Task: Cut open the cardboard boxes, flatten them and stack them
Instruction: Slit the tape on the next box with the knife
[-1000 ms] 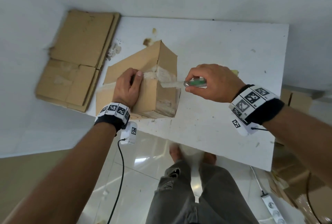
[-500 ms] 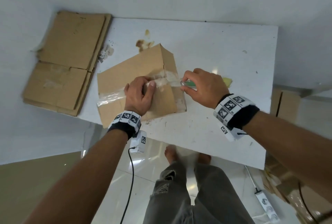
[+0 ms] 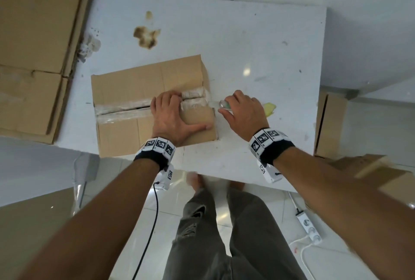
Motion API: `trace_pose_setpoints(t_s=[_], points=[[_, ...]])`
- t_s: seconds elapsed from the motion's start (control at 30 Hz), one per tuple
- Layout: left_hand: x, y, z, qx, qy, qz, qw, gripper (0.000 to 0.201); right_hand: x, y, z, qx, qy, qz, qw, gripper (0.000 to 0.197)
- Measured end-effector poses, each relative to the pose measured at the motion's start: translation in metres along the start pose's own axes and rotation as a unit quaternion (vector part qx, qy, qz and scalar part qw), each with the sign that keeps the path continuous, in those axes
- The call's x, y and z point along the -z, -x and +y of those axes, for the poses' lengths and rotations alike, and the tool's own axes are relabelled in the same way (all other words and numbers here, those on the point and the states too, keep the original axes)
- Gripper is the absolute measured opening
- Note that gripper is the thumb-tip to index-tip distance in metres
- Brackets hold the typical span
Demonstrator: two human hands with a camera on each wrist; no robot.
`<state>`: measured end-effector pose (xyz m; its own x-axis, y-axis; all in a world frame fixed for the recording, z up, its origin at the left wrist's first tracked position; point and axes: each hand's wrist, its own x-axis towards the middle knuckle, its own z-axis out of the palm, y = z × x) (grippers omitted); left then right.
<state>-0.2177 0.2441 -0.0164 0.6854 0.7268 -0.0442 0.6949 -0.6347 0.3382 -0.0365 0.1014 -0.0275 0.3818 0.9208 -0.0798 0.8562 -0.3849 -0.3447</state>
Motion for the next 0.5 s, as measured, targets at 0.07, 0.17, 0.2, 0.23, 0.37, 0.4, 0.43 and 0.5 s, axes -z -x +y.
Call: trace_pose_setpoints(t_s=[0.07, 0.17, 0.2, 0.23, 0.37, 0.4, 0.43, 0.5], points=[[-0.001, 0.001, 0.0, -0.003, 0.006, 0.003, 1.0, 0.11, -0.002, 0.002, -0.006, -0.028, -0.026, 0.02, 0.999, 0.047], [-0.001, 0.003, -0.001, 0.002, 0.01, -0.007, 1.0, 0.109, 0.016, -0.007, 0.012, -0.209, -0.147, 0.105, 0.961, 0.043], [-0.001, 0.002, -0.002, 0.006, 0.007, -0.01, 1.0, 0.109, 0.025, -0.011, 0.025, -0.222, -0.139, 0.127, 0.957, 0.041], [-0.001, 0.001, -0.003, 0.007, 0.003, -0.012, 1.0, 0.11, 0.032, -0.011, 0.04, -0.2, -0.102, 0.123, 0.967, 0.039], [0.003, -0.002, 0.001, 0.005, -0.011, -0.023, 1.0, 0.111, 0.047, -0.01, 0.069, -0.161, -0.111, 0.061, 0.979, 0.041], [0.007, -0.002, 0.002, 0.008, -0.017, -0.026, 0.999, 0.111, 0.044, -0.01, 0.067, -0.158, -0.142, 0.048, 0.976, 0.042], [0.011, -0.002, 0.003, 0.011, -0.019, -0.028, 0.999, 0.112, 0.039, -0.008, 0.063, -0.155, -0.177, 0.031, 0.971, 0.043], [0.025, -0.002, 0.01, 0.009, -0.028, -0.018, 0.999, 0.108, 0.028, -0.003, 0.052, -0.147, -0.22, 0.0, 0.964, 0.041]])
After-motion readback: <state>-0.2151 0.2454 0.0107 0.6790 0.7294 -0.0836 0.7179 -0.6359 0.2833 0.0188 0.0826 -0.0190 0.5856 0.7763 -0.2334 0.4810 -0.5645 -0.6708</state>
